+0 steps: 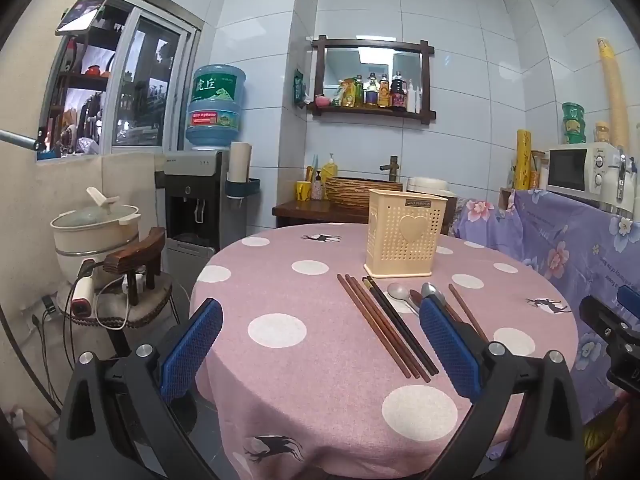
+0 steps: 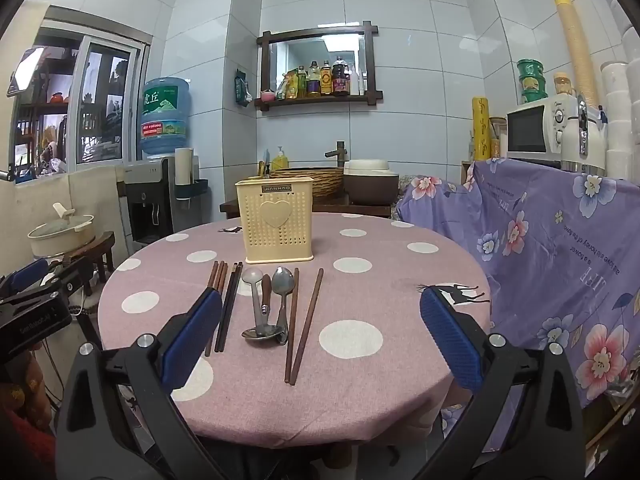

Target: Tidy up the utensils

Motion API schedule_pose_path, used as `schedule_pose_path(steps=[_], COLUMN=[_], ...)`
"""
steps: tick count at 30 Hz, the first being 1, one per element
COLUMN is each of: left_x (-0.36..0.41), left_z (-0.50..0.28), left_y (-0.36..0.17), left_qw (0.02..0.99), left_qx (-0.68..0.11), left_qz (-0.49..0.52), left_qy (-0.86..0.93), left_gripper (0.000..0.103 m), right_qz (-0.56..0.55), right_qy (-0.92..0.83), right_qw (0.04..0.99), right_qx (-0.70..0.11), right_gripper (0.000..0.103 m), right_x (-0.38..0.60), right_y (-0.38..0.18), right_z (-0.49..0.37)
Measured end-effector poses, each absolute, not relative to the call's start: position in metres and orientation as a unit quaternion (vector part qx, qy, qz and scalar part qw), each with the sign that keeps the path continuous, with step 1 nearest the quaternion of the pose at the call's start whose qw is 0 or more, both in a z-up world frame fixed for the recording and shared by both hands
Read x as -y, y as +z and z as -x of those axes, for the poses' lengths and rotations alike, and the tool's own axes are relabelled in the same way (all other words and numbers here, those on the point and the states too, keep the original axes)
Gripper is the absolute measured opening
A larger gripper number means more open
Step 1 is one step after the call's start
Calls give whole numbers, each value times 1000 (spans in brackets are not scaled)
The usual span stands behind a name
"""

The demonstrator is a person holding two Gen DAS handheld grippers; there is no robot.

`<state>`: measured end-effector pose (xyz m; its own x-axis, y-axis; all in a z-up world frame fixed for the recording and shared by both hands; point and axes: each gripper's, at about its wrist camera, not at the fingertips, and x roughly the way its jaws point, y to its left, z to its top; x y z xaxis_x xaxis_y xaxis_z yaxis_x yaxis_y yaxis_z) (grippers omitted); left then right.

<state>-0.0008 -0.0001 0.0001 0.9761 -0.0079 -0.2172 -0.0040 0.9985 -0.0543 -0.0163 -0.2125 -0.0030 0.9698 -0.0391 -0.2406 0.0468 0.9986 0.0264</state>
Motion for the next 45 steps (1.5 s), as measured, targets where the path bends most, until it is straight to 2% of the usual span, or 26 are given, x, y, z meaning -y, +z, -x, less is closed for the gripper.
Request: schedule_pose_path(steps=[3, 45], left_x=[1, -11], left_z=[-1, -2], left_y=[0, -2], left_qw=[992, 992], left_qx=[-126, -120], left_qz=[23, 26], left_qy=[2, 13], left_gripper=[98, 98], right_qz=[-17, -19], right_qy=[-21, -19], right_qw=[993, 992], right_qx=[-118, -121], right_gripper=[98, 98], right_x=[213, 213], right_y=[-3, -5], right_z=[16, 14])
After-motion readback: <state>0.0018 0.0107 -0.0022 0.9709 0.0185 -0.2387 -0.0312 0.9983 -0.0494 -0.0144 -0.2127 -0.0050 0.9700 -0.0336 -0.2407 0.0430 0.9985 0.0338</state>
